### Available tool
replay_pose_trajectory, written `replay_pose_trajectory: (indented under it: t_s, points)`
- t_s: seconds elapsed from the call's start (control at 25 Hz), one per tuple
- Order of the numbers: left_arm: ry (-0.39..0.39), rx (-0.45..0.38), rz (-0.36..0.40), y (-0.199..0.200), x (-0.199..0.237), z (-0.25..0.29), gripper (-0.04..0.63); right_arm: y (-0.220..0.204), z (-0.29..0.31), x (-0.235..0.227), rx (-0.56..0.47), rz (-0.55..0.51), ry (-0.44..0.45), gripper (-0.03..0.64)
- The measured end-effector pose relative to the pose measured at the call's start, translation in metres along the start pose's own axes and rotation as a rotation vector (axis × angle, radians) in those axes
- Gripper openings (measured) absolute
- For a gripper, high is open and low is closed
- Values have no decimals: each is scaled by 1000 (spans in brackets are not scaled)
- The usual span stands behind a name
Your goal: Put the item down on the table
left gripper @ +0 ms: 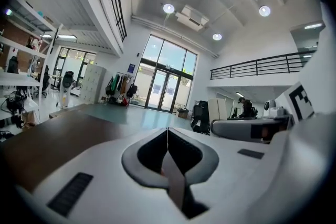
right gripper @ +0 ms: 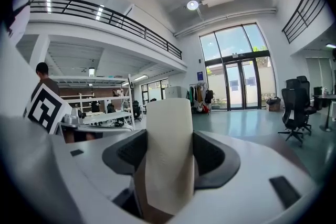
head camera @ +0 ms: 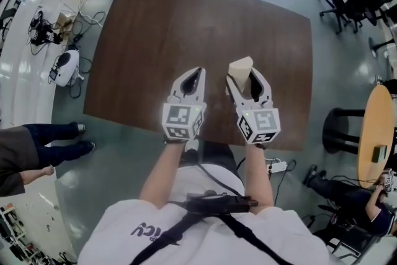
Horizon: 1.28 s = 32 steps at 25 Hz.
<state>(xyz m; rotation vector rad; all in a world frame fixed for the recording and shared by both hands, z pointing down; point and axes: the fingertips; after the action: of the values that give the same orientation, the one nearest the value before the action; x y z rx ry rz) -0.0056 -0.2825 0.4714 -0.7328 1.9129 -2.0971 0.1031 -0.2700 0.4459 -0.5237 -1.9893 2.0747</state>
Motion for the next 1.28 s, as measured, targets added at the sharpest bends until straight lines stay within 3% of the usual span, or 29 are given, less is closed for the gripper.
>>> replay_pose_trajectory:
  t_s: [0.28, 0.52, 0.76, 1.12, 1.28]
  points:
    - [19, 75, -34, -35, 16, 24, 12, -47, 22, -32, 91, -38, -29, 287]
    - [34, 129, -39, -62, 21, 48, 12, -78, 44, -61, 166, -110, 21, 287]
    - [43, 155, -55, -73, 26, 78, 12, -91, 74, -91, 235, -186, 117, 287]
    - [60, 207, -68, -102, 31, 113, 12, -125, 114, -103, 372, -452, 353, 287]
    - [76, 234, -73, -118, 38, 123, 12, -149, 124, -105, 428, -511, 429, 287]
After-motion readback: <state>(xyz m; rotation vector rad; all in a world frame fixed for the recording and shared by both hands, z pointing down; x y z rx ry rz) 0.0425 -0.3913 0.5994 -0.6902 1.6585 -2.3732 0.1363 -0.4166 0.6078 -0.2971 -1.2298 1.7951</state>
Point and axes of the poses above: the fingertips, and each gripper's own axes: z forward along the fingers, x to its left, y out of its top, and after that the axes turned 10 degrees about -x, right-handed
